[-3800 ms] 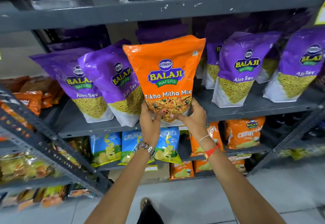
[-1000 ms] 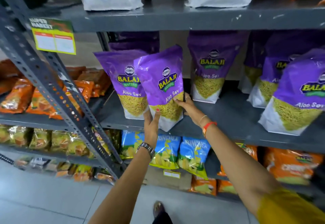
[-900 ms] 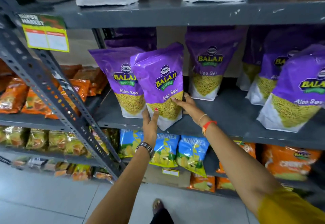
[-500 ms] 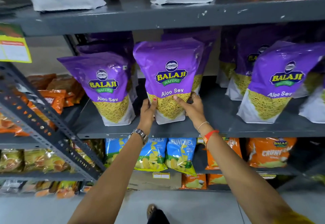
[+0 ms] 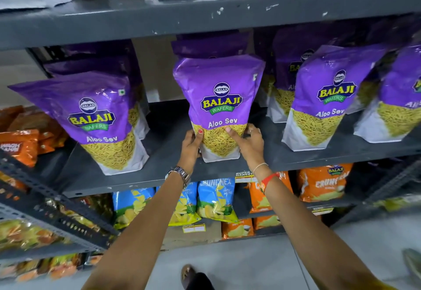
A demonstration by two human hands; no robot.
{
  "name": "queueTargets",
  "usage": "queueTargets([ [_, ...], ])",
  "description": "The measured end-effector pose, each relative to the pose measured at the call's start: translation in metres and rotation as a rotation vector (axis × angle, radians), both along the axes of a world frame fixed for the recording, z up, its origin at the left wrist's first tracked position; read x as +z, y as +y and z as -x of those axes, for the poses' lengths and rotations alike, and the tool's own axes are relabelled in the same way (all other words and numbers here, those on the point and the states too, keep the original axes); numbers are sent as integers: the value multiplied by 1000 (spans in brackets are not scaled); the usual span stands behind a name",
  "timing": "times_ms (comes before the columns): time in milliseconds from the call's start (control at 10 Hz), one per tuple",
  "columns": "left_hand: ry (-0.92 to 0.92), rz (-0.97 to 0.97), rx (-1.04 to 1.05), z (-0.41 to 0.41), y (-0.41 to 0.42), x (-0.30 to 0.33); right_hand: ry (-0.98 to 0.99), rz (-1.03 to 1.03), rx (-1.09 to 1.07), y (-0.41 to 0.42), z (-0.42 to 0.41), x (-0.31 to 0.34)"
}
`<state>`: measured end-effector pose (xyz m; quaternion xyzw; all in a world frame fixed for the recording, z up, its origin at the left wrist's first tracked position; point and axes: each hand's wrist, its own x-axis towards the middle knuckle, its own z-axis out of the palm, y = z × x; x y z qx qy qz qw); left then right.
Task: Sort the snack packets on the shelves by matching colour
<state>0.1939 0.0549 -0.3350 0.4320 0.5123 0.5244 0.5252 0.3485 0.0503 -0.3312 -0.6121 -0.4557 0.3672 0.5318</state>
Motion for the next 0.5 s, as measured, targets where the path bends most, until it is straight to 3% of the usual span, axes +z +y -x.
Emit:
queueTargets([
  [400,25,14,27,0,-7,9,42,-24,103,-11,-7,0],
  [500,185,-155,158,3,-16,11,143,-142,-87,-30,-19,9],
])
